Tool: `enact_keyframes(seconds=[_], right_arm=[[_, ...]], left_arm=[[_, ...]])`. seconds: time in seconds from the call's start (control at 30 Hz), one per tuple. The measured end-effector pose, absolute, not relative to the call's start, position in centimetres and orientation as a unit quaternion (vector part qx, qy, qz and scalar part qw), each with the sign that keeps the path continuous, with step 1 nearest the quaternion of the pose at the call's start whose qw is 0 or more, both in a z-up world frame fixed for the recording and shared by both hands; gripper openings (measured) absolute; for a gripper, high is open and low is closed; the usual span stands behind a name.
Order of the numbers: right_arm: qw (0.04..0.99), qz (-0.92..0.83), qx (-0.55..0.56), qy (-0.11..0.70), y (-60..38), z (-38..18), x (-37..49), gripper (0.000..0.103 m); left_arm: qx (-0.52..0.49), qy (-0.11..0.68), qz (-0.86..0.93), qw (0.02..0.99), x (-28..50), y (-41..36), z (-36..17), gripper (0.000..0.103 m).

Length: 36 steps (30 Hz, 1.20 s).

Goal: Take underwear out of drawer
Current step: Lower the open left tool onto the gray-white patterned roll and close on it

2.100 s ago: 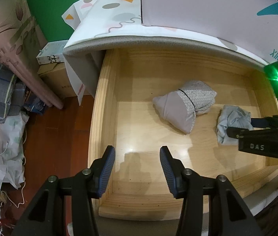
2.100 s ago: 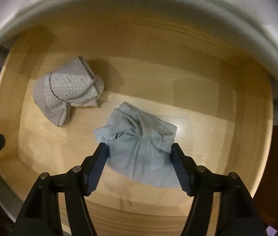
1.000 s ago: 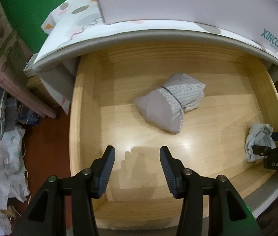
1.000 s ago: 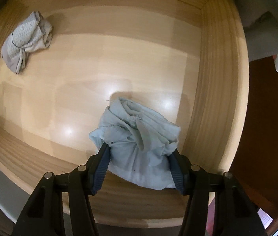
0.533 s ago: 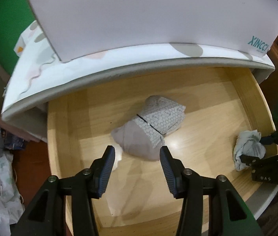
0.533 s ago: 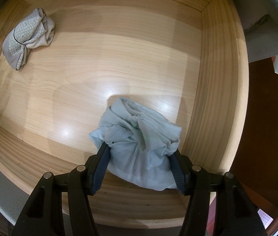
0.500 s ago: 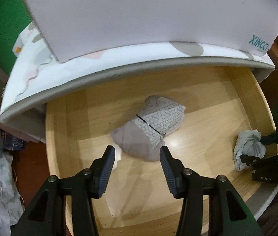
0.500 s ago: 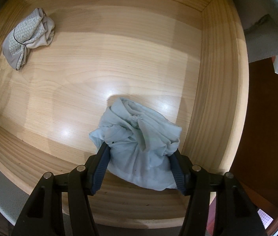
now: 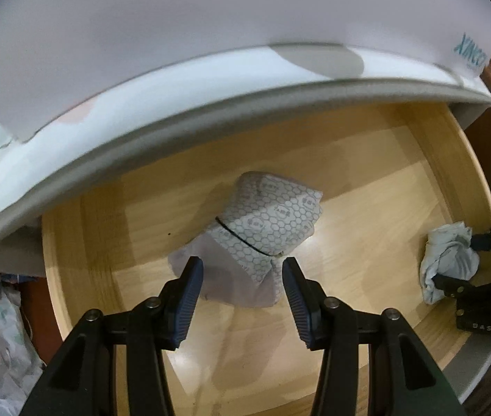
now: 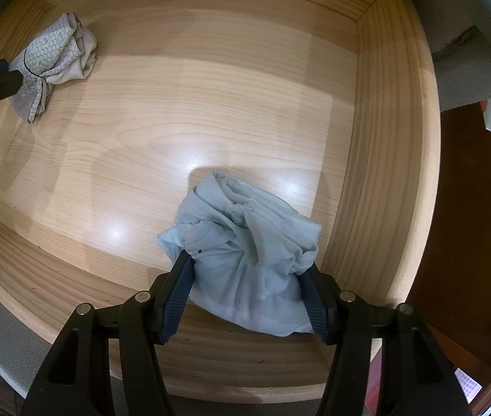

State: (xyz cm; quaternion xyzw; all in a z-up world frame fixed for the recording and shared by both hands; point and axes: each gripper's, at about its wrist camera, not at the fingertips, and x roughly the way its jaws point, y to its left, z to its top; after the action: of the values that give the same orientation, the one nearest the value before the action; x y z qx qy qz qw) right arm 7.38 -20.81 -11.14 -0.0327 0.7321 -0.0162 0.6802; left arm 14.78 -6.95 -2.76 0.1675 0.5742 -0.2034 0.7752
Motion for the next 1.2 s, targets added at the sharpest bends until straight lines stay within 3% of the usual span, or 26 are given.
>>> enact_keyframes(seconds=[0.47, 0.9, 1.2], right_arm=[[0.681, -0.015, -0.033, 0.731, -20.8, -11.0, 7.4, 0.056], [0.682, -0.015, -0.033, 0.731, -20.7, -11.0, 7.4, 0.056], [0.682, -0.015, -0.033, 0.73, -20.8, -11.3, 7.2, 0.057]], left_arm=[[0.159, 0.595, -0.175, 0.768, 16.7, -7.5, -4.4, 0.05], [0.162, 0.607, -0.153, 0.763, 17.3, -7.7, -5.3, 0.063], [0.151, 0.613, -0.156, 0.76, 17.9, -6.0, -4.9, 0.061]])
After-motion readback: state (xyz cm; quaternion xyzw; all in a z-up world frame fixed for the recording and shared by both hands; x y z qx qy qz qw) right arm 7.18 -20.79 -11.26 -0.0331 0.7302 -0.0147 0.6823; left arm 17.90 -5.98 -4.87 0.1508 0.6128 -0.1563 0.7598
